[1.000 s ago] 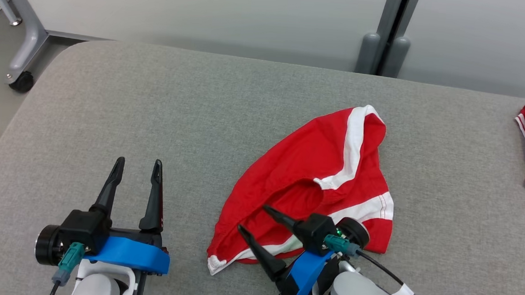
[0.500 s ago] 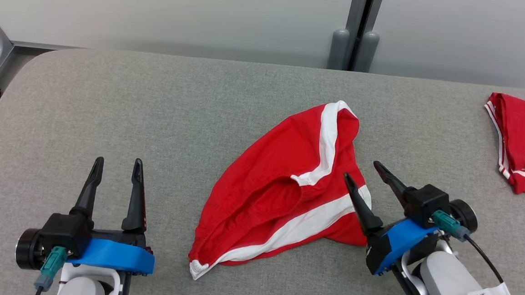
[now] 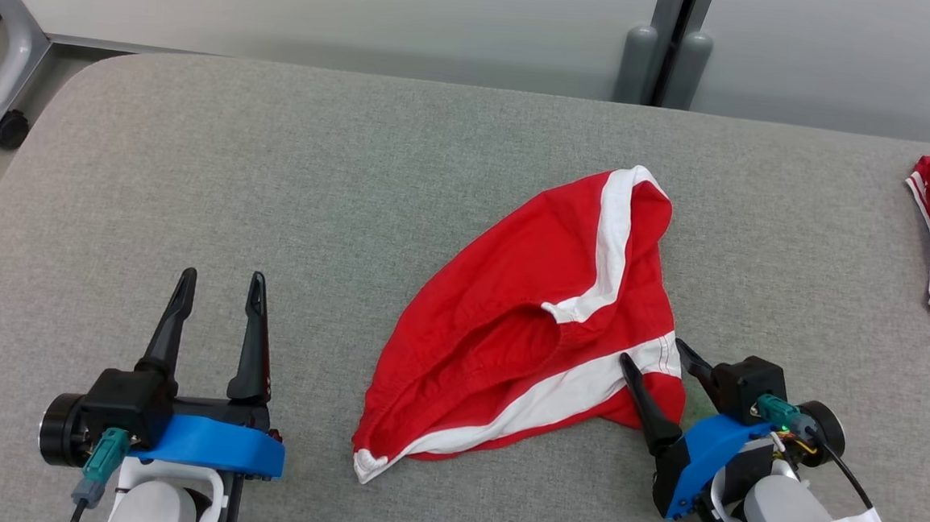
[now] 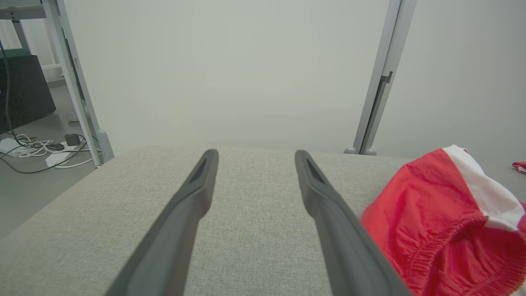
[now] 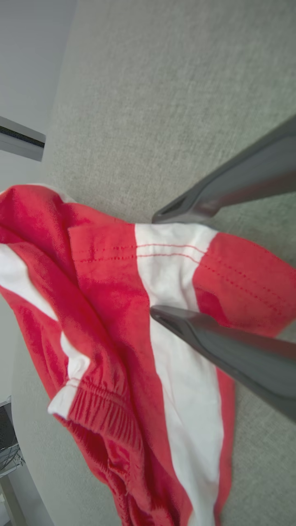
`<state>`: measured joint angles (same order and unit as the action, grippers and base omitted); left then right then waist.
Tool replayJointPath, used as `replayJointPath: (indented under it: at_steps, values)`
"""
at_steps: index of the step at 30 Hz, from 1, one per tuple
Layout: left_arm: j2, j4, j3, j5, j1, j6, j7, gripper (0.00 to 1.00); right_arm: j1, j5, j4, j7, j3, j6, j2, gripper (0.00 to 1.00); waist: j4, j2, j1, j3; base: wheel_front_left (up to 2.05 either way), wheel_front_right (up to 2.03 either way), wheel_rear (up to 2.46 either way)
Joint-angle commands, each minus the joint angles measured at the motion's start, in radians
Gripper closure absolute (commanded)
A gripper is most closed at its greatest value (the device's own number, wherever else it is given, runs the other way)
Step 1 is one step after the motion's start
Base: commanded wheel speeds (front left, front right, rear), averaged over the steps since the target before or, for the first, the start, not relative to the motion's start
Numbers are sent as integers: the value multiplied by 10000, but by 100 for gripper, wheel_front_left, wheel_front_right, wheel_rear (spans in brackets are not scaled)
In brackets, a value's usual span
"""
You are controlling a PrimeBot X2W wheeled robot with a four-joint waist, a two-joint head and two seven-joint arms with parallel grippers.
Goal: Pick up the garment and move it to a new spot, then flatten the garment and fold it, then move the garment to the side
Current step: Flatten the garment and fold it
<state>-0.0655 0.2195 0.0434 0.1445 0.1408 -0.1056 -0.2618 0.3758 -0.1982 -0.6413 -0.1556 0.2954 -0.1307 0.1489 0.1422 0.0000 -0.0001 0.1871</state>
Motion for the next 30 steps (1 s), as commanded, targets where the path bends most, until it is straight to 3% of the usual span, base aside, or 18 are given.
replayJointPath:
  at_steps: [1, 2, 3, 4, 5, 14, 23, 27, 28, 29, 30]
  values:
    - [7, -8, -16, -61, 99, -16, -42, 0, 131, -16, -128, -92, 40, -3, -38, 0, 37, 0, 1, 34, 0, 0, 0]
    - [12, -12, -9, -57, 107, -20, -42, 0, 181, -91, -257, -149, 80, -3, -91, 0, 53, 0, 1, 47, 0, 0, 0]
    - [16, -21, -2, -69, 112, -21, -42, 0, 247, -152, -398, -167, 124, -3, -117, 18, 66, 0, 1, 59, 0, 0, 0]
    - [23, -19, 7, -82, 117, -20, -42, 0, 314, -227, -471, -266, 158, -3, -136, 100, 74, 0, 1, 68, 0, 0, 0]
    - [26, -17, 5, -89, 115, -8, -42, 0, 370, -291, -558, -326, 196, -3, -139, 100, 67, 0, 1, 68, 0, 0, 0]
    - [56, 126, -63, -121, -152, 5, -42, 0, -42, -830, -342, -890, 113, -3, 92, 100, -478, 0, 1, -385, 0, 0, 0]
    - [72, 184, -30, -129, -409, -40, -42, 0, -2171, -759, 1720, -440, -1177, -3, 699, 100, -878, 0, 1, -848, 0, 0, 0]
    - [76, 151, -42, -140, -517, -56, -42, 0, -3156, -553, 2870, 96, -1890, -3, 519, 100, -968, 0, 1, -907, 0, 0, 0]
    - [76, 142, -53, -142, -516, -59, -42, 0, -3342, -493, 3112, 215, -2048, -3, 466, 70, -988, 0, 1, -911, 0, 0, 0]
    - [76, 140, -55, -141, -510, -58, -42, 0, -3500, -396, 3307, 355, -2188, -3, 419, 0, -1003, 0, 1, -915, 0, 0, 0]
    - [68, 144, -61, -145, -502, -65, -42, 0, -3615, -350, 3513, 442, -2308, -3, 338, 0, -1016, 0, 1, -919, 0, 0, 0]
